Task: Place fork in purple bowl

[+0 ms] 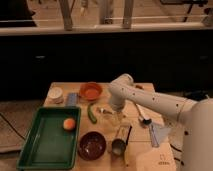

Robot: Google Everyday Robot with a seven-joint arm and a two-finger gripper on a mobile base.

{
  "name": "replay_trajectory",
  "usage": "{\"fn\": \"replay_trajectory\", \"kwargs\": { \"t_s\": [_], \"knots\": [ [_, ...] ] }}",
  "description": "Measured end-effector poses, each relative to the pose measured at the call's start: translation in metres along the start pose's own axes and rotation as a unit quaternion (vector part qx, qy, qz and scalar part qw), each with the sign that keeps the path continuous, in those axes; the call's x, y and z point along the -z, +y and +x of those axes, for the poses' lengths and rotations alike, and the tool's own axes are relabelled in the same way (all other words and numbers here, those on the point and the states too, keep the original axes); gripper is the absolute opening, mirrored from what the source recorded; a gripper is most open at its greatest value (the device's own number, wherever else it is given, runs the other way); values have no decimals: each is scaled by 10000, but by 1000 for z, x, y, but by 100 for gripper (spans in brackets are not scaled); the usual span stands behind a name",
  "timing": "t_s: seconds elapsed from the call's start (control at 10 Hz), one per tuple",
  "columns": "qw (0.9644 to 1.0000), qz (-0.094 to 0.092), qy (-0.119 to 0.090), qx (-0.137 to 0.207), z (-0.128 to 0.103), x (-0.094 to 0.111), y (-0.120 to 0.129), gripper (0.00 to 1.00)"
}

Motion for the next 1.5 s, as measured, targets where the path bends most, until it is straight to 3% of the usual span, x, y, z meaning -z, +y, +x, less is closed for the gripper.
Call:
{"fn": "replay_trajectory", "kwargs": {
  "t_s": [0.6, 1.0, 1.3, 1.5],
  "knots": [
    [9993, -11, 10, -361, 0, -28, -11, 78],
    [9991, -84, 26, -423, 1, -40, -17, 41],
    [9991, -78, 42, -405, 1, -36, -18, 8],
    [9991, -115, 46, -398, 1, -36, -15, 0]
  ]
}}
